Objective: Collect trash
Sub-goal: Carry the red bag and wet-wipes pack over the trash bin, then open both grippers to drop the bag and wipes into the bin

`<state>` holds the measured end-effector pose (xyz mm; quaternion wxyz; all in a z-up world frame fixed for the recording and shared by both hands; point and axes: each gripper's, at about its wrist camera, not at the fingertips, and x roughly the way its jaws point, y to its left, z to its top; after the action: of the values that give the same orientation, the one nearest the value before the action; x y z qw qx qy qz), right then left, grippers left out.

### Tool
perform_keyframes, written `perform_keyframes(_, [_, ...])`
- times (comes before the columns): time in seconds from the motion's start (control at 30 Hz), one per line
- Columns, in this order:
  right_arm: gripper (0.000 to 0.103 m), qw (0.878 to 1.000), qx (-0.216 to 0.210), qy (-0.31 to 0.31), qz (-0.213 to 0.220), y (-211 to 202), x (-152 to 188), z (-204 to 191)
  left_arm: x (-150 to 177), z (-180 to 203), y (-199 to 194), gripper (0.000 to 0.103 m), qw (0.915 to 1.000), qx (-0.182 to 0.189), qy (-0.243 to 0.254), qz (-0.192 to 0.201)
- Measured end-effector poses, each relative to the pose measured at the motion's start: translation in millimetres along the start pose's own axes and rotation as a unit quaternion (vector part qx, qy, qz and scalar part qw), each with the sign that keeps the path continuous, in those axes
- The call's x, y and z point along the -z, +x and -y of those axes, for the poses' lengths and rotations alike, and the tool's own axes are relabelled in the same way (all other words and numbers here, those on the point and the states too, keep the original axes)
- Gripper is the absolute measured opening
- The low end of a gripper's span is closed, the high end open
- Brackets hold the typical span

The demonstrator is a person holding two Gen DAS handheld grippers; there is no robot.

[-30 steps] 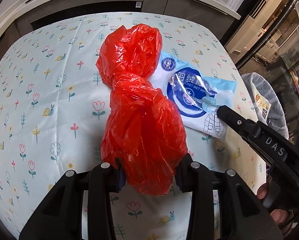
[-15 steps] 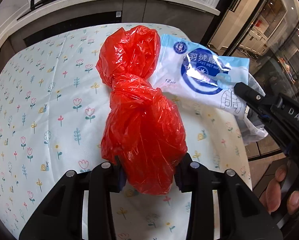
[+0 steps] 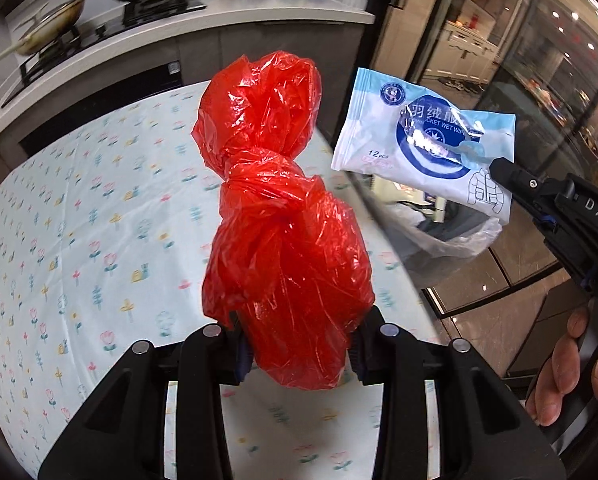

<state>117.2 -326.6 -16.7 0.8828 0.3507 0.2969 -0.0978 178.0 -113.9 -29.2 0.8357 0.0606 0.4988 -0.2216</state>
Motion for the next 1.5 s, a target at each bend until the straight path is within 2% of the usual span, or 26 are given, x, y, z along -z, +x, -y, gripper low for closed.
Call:
perform_keyframes(0.2, [0.009,0.998,0.042,0.023,0.031,-24.0,-18.1,47.4,-10.8,49.1,10.0,0.035,0.9987,0.025,0.044,0.006])
perform_keyframes(0.43, [0.009,0.995,0.081,0.042,0.048,-35.5,-31.0,89.7,-22.7,92.4,37.6,0.035,0.9930,0.058,0.102,-0.010])
perform_keyframes(0.8, [0.009,0.991,0.108,0.066,0.049,-26.1,-43.8,119.9,-64.2,128.7,76.4,0.037,0.9847,0.069,0.160,-0.008])
perform_keyframes(0.87, [0.009,0.991,0.110,0.067,0.046,-22.4,-44.3,121.6,-68.7,127.8,81.9,0.046,0.9842,0.062,0.166,-0.008])
perform_keyframes(0.93, [0.009,0.991,0.110,0.066,0.044,-18.1,-46.3,122.7,-70.9,126.1,82.9,0.065,0.9851,0.055,0.163,-0.003])
perform_keyframes(1.07, [0.009,0.992,0.107,0.064,0.035,-5.9,-48.2,121.7,-75.4,113.0,78.9,0.069,0.9883,0.048,0.144,0.013])
perform_keyframes(1.2, [0.010,0.994,0.094,0.054,0.021,9.9,-48.5,112.9,-79.2,91.8,71.8,0.074,0.9932,0.045,0.105,0.024])
perform_keyframes(1.33, [0.016,0.996,0.077,0.036,-0.003,30.0,-46.1,99.8,-79.0,73.5,63.6,0.075,0.9960,0.025,0.077,0.038])
perform_keyframes(1.4, [0.019,0.997,0.074,0.028,-0.014,40.2,-44.4,92.1,-78.2,65.2,59.8,0.079,0.9971,0.018,0.062,0.041])
perform_keyframes(1.5, [0.022,0.997,0.071,0.020,-0.017,42.9,-40.5,81.1,-75.5,53.1,52.7,0.081,0.9980,0.012,0.041,0.047])
